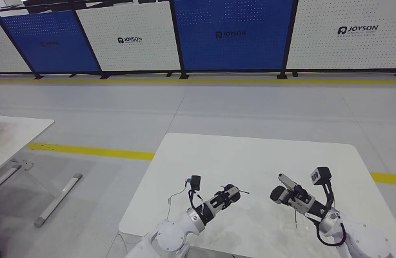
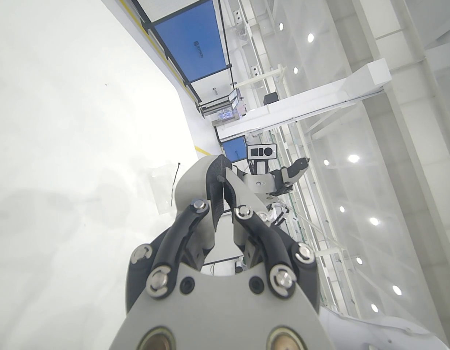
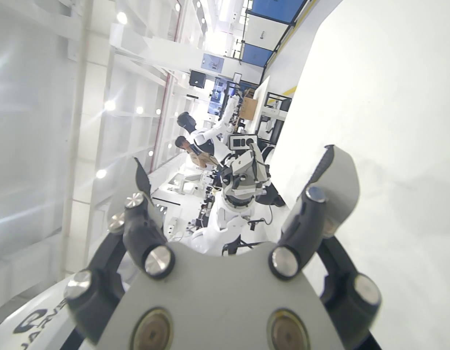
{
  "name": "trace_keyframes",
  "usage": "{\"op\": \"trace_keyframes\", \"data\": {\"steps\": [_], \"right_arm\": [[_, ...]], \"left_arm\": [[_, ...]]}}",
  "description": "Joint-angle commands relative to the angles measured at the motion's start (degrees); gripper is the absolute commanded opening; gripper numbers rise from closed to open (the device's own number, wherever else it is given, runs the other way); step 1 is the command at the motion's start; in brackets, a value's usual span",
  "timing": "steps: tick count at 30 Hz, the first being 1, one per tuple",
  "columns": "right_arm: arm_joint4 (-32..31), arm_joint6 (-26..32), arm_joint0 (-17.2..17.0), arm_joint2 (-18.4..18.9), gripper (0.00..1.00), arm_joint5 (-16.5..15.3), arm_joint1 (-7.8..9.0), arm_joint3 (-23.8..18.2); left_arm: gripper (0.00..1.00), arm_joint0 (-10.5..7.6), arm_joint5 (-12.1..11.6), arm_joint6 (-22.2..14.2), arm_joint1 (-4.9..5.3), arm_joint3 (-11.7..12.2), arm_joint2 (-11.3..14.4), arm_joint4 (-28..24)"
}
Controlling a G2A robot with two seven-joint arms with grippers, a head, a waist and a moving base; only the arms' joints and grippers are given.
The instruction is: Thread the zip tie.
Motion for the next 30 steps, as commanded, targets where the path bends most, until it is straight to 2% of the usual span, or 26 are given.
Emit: {"op": "trace_keyframes", "data": {"steps": [1,3,22,24,26,30], "right_arm": [[-1.37,-0.4,-0.47,0.46,1.0,1.49,0.09,-1.05],[-2.5,-1.24,-0.86,0.88,1.0,2.59,0.15,-1.79],[-3.05,-2.07,-0.88,0.93,1.0,2.97,0.13,-1.6],[-5.96,-3.96,-0.67,0.33,1.0,4.92,0.03,-2.18],[-8.0,-4.87,-0.36,-0.23,1.0,8.24,-0.02,-2.61],[-8.75,-5.83,0.4,0.27,1.0,14.77,-0.04,-3.37]], "left_arm": [[0.0,0.0,0.0,0.0,0.0,0.0,0.0,0.0],[0.0,0.0,0.0,0.0,0.0,0.0,0.0,0.0],[0.0,0.0,0.0,0.0,0.0,0.0,0.0,0.0],[0.0,0.0,0.0,0.0,0.0,0.0,0.0,0.0],[0.0,0.0,0.0,0.0,0.0,0.0,0.0,0.0],[0.0,0.0,0.0,0.0,0.0,0.0,0.0,0.0]]}}
